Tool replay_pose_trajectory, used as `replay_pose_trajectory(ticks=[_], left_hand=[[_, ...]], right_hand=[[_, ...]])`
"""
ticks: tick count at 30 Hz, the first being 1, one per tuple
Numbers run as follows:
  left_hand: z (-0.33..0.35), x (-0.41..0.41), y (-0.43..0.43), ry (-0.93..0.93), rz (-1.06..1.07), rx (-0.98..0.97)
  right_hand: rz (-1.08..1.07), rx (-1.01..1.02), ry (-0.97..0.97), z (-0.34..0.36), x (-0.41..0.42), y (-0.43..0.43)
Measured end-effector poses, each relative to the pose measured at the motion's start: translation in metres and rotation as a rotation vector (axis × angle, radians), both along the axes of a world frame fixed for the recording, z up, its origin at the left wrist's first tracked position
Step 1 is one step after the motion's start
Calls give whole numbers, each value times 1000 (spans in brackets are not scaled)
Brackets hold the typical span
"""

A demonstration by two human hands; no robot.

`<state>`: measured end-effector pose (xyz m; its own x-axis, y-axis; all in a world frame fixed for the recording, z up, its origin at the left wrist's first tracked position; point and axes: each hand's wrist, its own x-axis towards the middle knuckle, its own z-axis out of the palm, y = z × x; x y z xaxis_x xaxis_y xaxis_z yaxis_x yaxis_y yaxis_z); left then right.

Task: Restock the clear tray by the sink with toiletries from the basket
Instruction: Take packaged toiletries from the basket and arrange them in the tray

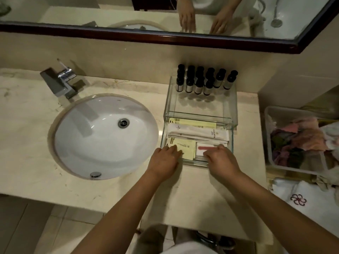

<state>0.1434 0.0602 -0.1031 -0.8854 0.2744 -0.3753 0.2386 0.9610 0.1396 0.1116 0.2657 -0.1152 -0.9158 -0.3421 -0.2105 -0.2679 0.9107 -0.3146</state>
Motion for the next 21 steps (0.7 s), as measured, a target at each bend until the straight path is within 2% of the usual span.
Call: replay_pose_trajectory(ticks=[2, 7, 12, 16, 21], left_hand=[[9, 5, -5, 21, 35, 21], [34, 50, -61, 71, 254, 53], [56, 163, -164, 115, 633, 47], [78, 319, -241, 197, 1026, 86], [100, 546, -277, 292, 1548, 33]], right_hand=[[-23, -34, 8, 10, -5, -10], [104, -75, 32, 47, -8, -77], [319, -247, 49, 80, 45, -194], [559, -371, 32, 107, 138, -301], [855, -488, -3, 145, 286, -416]])
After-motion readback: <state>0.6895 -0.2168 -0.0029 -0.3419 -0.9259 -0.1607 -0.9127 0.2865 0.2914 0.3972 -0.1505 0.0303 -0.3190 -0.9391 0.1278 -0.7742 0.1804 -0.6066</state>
